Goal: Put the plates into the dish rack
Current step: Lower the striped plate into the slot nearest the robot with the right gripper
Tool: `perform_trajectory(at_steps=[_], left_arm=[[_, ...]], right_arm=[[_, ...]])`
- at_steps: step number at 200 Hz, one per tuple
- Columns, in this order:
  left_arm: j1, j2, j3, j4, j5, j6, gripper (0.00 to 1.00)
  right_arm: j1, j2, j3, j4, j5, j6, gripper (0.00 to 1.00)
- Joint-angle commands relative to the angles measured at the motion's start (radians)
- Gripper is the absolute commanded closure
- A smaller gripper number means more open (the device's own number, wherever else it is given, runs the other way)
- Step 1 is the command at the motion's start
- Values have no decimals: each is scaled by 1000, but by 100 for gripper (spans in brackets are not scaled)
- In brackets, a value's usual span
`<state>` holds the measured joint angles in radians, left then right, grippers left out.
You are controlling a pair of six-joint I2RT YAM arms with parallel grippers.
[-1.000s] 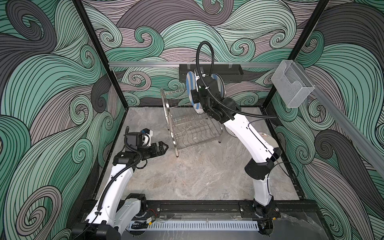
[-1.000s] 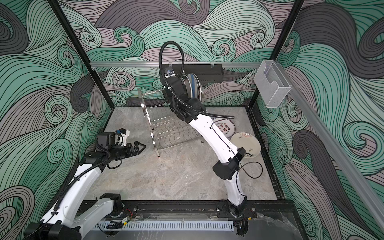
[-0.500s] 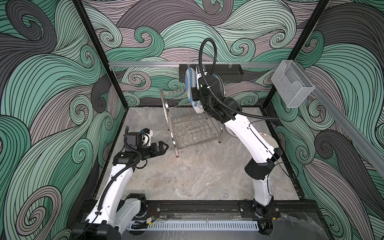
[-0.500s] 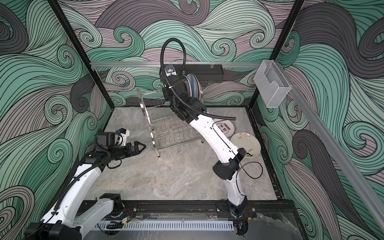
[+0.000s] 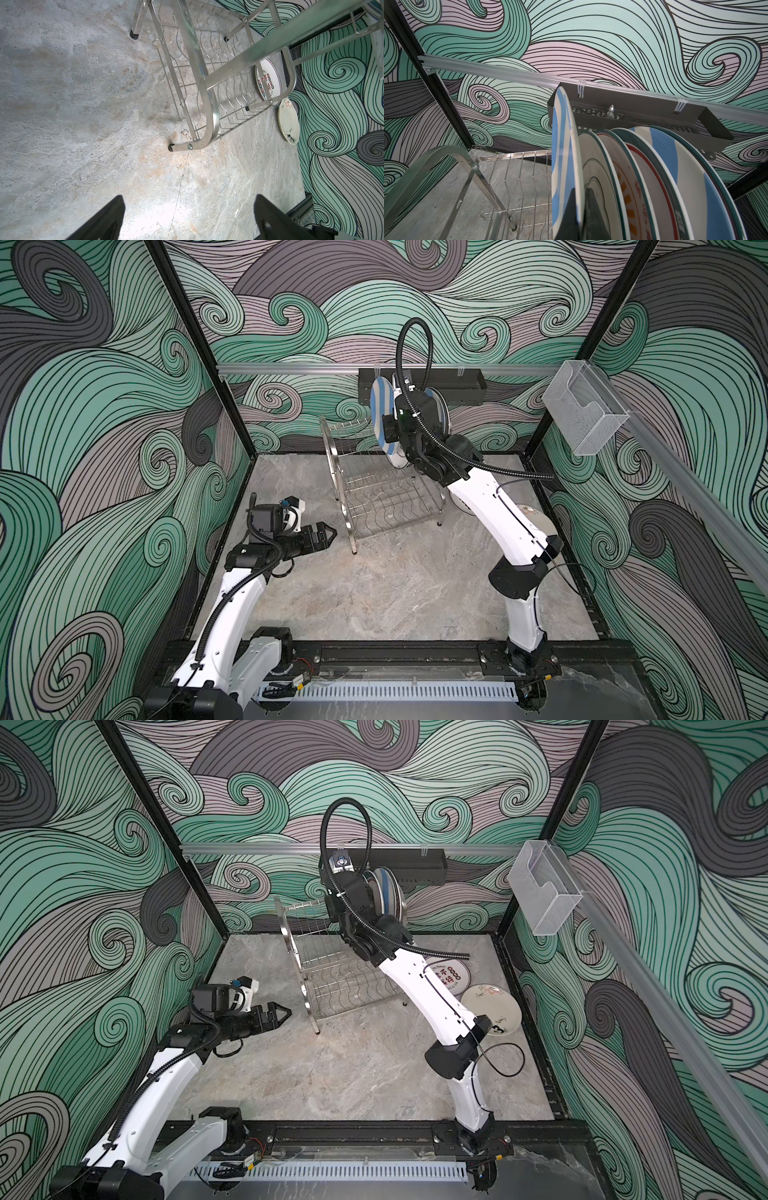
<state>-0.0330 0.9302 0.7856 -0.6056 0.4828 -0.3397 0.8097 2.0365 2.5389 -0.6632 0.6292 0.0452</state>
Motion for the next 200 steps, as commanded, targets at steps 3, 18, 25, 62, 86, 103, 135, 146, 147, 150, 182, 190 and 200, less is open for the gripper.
perform_trajectory(at_steps=[3,18,25,62,86,103,135,146,147,150,182,190,200], left_arm=[[8,-1,14,10,16,20,1],[8,-1,14,10,15,21,2],[8,0,14,10,16,20,1],[8,2,14,12,17,20,1],[10,5,14,12,20,22,1],[10,3,15,12,20,22,1],[11,5,15,14,22,22,1],[12,6,14,14,23,23,1],[12,6,14,14,23,23,1],[12,7,15,13,23,23,1],[13,8,14,15,28,24,1],[13,7,14,15,29,24,1],[14,9,13,16,30,25,2]], right_arm=[[3,6,1,22,9,22,100],[3,8,-3,20,14,21,100],[3,8,-8,20,16,18,100],[3,-7,-53,21,20,28,100],[2,-14,-72,20,23,28,100],[2,-22,-83,20,21,25,100],[3,-43,-108,22,-4,27,100],[3,-51,-118,26,-8,19,97],[3,-52,-119,27,-8,18,97],[3,-54,-121,29,-8,18,96],[3,-69,-131,36,-6,-4,91],[3,-74,-136,35,-9,-4,89],[3,-80,-142,36,-12,-7,86]])
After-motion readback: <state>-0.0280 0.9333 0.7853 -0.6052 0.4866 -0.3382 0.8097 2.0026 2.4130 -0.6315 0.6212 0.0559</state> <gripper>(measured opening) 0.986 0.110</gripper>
